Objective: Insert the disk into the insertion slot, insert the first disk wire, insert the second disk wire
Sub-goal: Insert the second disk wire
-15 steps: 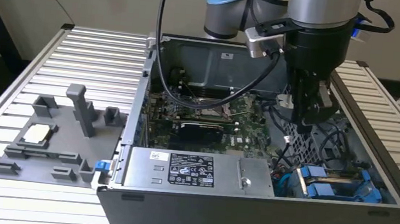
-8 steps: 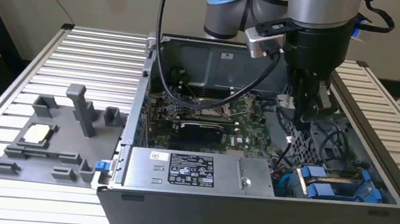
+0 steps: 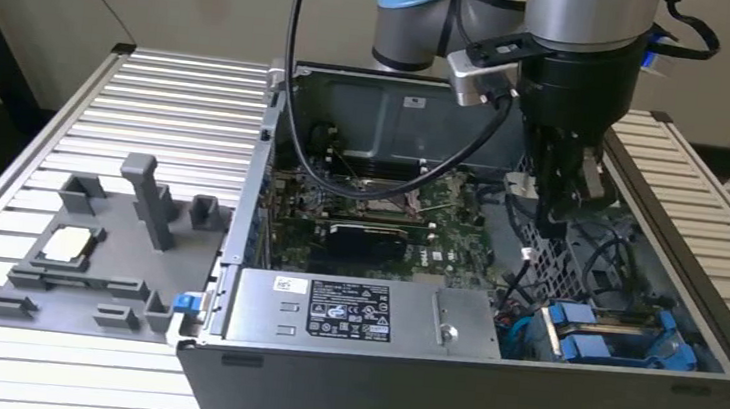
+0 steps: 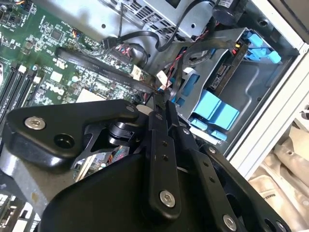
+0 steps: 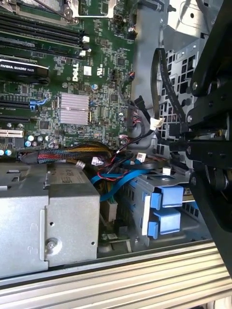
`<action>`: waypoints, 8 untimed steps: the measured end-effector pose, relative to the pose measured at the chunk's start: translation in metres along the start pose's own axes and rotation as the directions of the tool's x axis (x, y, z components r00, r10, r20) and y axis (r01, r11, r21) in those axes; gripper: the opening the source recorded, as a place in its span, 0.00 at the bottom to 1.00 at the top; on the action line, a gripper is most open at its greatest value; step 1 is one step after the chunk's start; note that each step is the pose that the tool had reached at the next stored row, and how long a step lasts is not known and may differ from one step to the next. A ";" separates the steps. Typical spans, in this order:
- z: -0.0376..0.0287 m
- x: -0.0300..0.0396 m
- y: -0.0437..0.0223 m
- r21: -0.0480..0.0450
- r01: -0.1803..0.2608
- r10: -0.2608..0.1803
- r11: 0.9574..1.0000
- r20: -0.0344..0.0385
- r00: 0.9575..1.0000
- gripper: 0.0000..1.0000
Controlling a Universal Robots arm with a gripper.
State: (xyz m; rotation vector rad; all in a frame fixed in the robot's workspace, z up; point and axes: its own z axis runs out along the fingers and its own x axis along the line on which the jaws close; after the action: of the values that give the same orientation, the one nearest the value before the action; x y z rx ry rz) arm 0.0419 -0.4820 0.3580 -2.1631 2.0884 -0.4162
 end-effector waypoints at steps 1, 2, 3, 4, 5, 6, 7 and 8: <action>0.0000 0.0000 0.0000 0.000 0.001 -0.001 1.000 0.000 1.000 0.16; 0.0000 0.0000 0.0000 0.000 0.001 -0.001 1.000 0.000 1.000 0.16; 0.0000 0.0000 0.0000 0.000 0.002 -0.002 1.000 0.000 1.000 0.16; 0.0000 0.0000 0.0000 0.000 0.002 -0.002 1.000 0.001 1.000 0.16; 0.0000 0.0000 0.0001 0.000 0.003 -0.003 1.000 0.001 1.000 0.16; 0.0000 0.0000 0.0001 0.001 0.004 -0.004 1.000 0.001 1.000 0.16; 0.0000 0.0000 0.0001 0.001 0.004 -0.004 1.000 0.001 1.000 0.16; 0.0000 0.0000 0.0001 0.001 0.005 -0.005 1.000 0.001 1.000 0.16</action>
State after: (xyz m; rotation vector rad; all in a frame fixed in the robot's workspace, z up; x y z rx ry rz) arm 0.0418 -0.4821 0.3580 -2.1678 2.0825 -0.4156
